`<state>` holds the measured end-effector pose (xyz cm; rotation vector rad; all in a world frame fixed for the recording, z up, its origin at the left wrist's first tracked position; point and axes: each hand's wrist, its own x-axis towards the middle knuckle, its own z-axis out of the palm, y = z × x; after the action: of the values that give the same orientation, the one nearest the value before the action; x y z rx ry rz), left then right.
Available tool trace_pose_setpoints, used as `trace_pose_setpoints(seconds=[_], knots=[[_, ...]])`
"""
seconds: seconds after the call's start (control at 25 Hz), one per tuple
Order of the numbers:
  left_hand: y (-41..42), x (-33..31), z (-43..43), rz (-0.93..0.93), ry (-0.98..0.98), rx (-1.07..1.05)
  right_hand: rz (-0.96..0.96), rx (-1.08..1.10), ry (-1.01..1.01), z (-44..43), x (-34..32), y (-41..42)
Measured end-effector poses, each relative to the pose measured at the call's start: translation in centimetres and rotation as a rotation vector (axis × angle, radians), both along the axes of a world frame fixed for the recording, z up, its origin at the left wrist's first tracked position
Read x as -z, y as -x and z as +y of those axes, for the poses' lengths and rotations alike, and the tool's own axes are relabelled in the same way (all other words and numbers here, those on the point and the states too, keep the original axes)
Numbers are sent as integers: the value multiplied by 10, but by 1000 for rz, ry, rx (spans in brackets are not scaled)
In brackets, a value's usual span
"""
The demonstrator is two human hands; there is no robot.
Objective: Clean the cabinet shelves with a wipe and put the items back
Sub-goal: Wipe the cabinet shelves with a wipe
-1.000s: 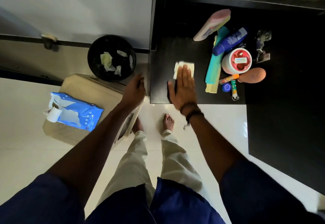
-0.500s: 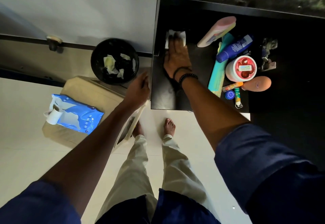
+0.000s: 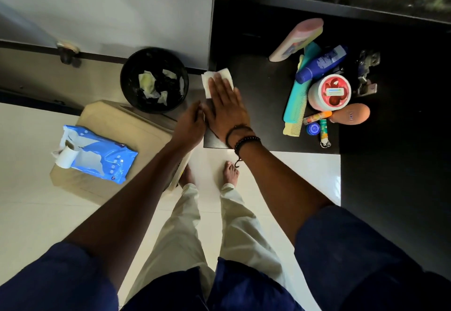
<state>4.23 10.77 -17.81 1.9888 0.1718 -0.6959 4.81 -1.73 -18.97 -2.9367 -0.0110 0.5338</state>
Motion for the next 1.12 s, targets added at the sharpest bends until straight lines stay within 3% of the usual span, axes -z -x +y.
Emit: trace_pose_setpoints(seconds=[0.16,0.36,0.44,0.64,1.12], knots=[[-3,-5,-10,-58,-20,66,-34,275,42,-45,2,41],[-2,4,-12,-43,-2,50,-9,527,85,-78,-3,-19],[1,7,-12,-54,-12,49,-24,499,62,-62,-6,-17],[-2,11,-13,-107,-19,69,-45,147,8,-43,1,-18],[-7,22,-9,-126,-1,96,-10,349,-47,-82,-1,-72]])
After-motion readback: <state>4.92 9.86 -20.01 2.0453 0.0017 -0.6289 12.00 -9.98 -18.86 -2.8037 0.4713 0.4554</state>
